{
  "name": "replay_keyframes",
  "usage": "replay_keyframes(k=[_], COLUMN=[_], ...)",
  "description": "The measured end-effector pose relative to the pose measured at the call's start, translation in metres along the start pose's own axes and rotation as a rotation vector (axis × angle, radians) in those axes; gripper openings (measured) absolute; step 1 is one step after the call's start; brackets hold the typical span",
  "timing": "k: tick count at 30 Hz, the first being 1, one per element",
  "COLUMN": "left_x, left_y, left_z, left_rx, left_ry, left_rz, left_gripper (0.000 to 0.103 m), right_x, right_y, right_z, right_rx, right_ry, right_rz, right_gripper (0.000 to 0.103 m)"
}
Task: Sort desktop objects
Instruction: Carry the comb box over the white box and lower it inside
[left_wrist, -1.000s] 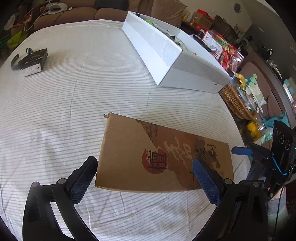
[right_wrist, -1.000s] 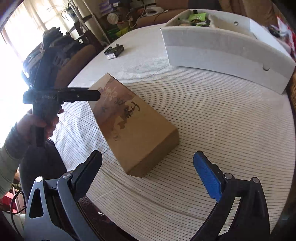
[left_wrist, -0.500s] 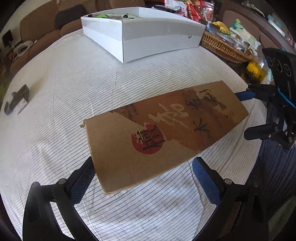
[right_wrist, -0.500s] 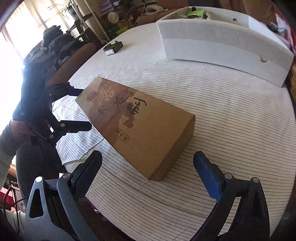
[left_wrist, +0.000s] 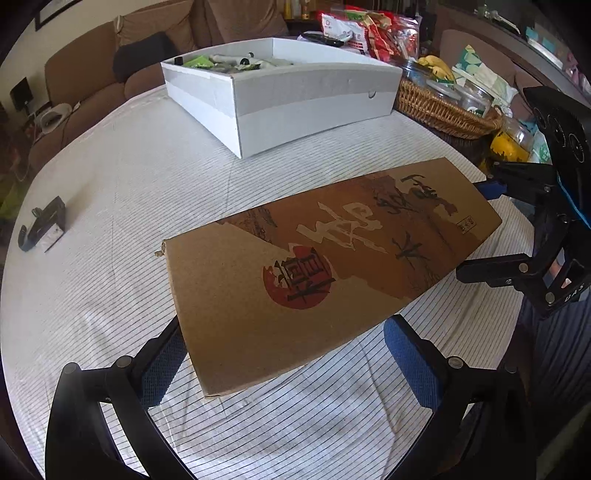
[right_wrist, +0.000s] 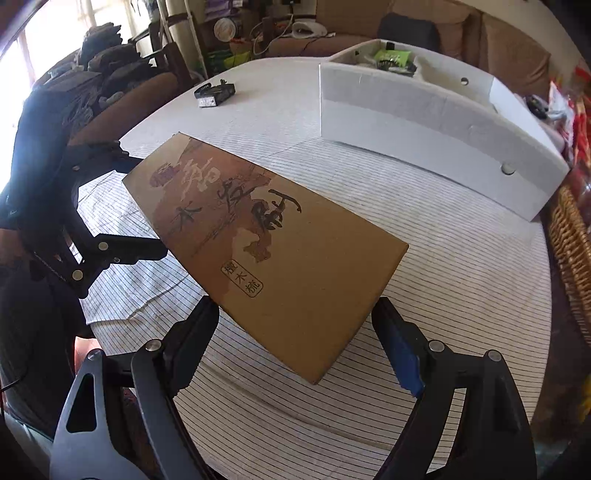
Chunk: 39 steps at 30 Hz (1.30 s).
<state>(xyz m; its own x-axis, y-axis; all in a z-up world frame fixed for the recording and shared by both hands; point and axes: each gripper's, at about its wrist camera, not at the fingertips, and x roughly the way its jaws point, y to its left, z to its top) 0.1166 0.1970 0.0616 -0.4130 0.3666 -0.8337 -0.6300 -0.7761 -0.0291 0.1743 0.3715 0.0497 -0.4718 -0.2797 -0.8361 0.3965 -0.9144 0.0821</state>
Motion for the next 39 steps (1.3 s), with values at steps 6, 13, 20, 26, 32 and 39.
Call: replay_keyframes(k=[6,13,20,26,32,39], left_x=[-0.033,-0.055,-0.037,0.029,0.122,0.214], left_y=[0.002,0.000,-0.004,0.011,0.055,0.091], left_z=[0.037,0.125,0.237,0.335,0.421,0.477], left_rx=[-0.022,0.009,0.070,0.053,-0.060,-0.175], left_ry=[-0.086,-0.176,-0.213,-0.173,-0.141,-0.097], left_rz=[-0.026,-0.082,-0.109,-0.186,-0.288,-0.363], left_gripper=[0.103,0.103,0.103,0.103,0.103,0.103], right_x=[-0.036,-0.074,-0.088,-0.067,-0.010,0.021], right_y=[-0.022,-0.065,-0.138,-0.217,-0.279,-0.264], right_z=[0.018,0.057,0.100,0.134,0.166,0.195], right_rx=[0.037,0.074,0.186,0.310,0.398,0.285], right_ry=[-0.067,-0.148,-0.236,-0.275,-0.242,-0.225], right_rz=[0.017,-0.034,-0.044,-0.064,-0.058,-0.184], right_gripper=[0.084,0.084,0.084,0.085,0.085,0.086])
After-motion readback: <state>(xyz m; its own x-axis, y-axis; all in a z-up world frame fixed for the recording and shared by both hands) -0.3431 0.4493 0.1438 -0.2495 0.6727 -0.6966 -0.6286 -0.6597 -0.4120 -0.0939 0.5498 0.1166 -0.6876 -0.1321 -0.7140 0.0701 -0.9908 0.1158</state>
